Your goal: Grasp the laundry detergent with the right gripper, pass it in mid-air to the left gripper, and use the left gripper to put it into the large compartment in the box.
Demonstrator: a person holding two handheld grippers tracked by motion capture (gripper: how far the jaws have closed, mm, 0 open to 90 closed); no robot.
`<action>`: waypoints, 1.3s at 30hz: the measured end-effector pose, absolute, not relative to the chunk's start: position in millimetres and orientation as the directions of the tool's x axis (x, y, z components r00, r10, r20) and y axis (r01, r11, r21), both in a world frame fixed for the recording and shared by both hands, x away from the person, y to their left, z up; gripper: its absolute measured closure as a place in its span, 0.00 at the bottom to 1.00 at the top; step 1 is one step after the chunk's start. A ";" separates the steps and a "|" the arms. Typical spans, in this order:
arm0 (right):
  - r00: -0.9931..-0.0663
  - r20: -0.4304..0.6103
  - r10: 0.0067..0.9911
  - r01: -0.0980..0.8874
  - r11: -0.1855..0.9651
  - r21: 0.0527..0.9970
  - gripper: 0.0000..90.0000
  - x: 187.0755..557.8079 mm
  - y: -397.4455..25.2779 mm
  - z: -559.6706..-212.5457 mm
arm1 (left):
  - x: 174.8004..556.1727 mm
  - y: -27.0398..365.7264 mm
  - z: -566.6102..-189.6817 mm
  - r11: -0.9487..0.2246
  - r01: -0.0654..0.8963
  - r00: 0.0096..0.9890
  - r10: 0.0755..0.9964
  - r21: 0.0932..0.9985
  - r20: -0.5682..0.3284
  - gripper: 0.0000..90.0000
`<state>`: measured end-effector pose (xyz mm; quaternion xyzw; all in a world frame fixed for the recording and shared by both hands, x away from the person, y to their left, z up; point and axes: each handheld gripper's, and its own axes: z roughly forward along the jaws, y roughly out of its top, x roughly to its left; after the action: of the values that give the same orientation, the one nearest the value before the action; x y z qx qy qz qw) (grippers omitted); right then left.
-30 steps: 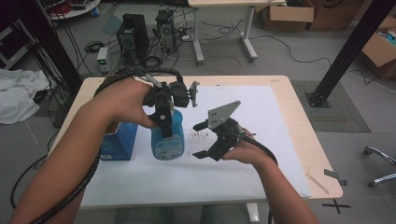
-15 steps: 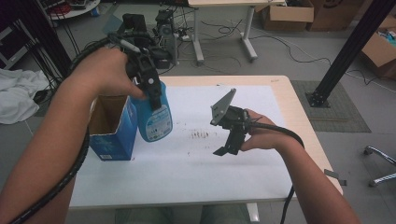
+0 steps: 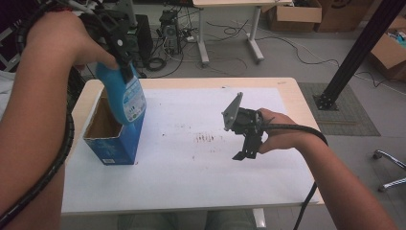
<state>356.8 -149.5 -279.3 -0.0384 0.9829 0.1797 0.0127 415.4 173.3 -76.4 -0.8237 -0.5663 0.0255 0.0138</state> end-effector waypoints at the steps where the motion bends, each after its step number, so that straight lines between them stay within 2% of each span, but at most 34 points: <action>1: -0.997 -0.037 -0.072 -0.081 0.934 0.349 0.00 356.2 -149.5 -279.3 | 416.4 178.7 -76.0 -0.335 0.941 0.334 0.942 -0.055 -0.025 0.43; 9: -0.996 -0.036 -0.080 -0.088 0.943 0.322 0.00 354.7 -151.3 -283.5 | 420.4 218.4 -86.0 -0.170 0.984 0.169 0.985 -0.054 -0.024 0.43; 18: -0.997 -0.010 -0.072 -0.072 0.954 0.291 0.00 356.0 -155.7 -289.6 | 427.2 243.8 -111.7 -0.088 0.994 0.087 0.996 -0.062 -0.029 0.43; 39: -0.998 0.010 -0.067 -0.061 0.958 0.280 0.00 354.3 -159.4 -296.4 | 439.3 253.7 -187.1 -0.075 0.994 0.073 0.997 -0.077 -0.022 0.43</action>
<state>354.3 -159.4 -296.4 -0.0323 0.9894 0.1411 -0.0095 439.3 253.7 -187.1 -0.7322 -0.6799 0.0344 0.0207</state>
